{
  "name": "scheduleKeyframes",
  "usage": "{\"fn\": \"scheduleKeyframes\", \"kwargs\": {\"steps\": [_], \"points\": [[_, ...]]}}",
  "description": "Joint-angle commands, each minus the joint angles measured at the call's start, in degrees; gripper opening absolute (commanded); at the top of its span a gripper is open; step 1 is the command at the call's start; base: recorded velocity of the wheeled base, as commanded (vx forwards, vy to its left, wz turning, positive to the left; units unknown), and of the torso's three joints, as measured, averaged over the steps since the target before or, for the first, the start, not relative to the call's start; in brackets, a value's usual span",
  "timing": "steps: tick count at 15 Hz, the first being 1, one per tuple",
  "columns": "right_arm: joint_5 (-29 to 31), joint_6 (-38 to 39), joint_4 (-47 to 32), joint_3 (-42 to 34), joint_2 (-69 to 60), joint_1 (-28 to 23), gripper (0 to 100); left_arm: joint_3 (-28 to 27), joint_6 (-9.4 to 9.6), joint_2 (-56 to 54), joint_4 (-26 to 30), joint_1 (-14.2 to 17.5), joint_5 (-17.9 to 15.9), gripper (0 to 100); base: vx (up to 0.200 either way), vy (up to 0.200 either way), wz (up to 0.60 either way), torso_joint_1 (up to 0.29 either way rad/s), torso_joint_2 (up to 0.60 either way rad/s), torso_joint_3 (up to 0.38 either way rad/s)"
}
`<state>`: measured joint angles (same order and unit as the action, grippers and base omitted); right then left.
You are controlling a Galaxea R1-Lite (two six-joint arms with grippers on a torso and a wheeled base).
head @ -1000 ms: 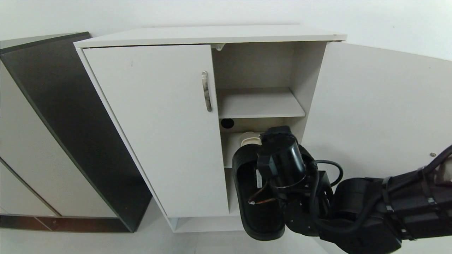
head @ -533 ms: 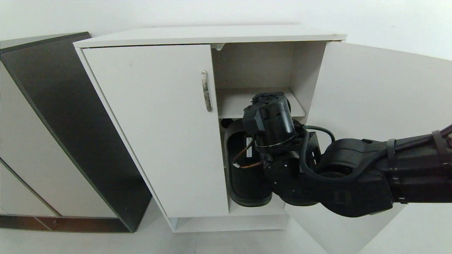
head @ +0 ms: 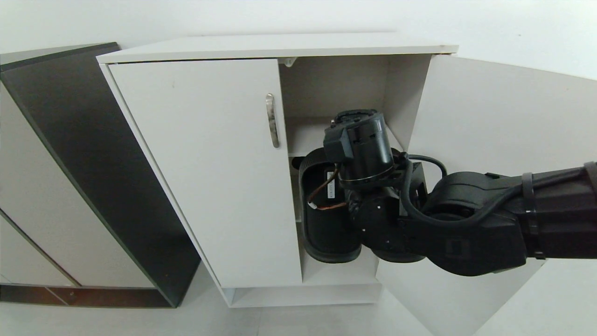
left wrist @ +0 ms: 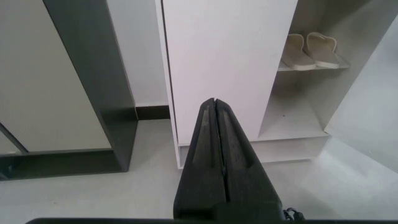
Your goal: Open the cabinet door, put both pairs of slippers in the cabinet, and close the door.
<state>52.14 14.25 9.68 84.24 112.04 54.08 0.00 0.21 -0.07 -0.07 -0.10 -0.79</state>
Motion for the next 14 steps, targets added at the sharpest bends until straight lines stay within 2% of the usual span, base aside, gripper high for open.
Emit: {"fn": "scheduleKeyframes", "kwargs": {"steps": [1, 5, 14], "points": [[0.0, -0.2, 0.6, -1.4, -1.1, -0.4, 0, 0.0, 0.06, 0.1, 0.0, 0.0, 0.0, 0, 0.0, 0.0, 0.0, 0.0, 0.0, 0.0], [0.0, -0.2, 2.1, -2.9, -1.1, -1.1, 0, 0.0, -0.03, 0.1, 0.0, 0.0, -0.2, 0, 0.0, 0.0, 0.0, 0.0, 0.0, 0.0], [-0.1, -1.2, 3.2, -3.0, -0.9, -2.3, 0, 0.0, 0.06, 0.1, 0.0, 0.0, -0.3, 0, 0.2, 0.0, 0.0, 0.002, 0.0, 0.001]]}}
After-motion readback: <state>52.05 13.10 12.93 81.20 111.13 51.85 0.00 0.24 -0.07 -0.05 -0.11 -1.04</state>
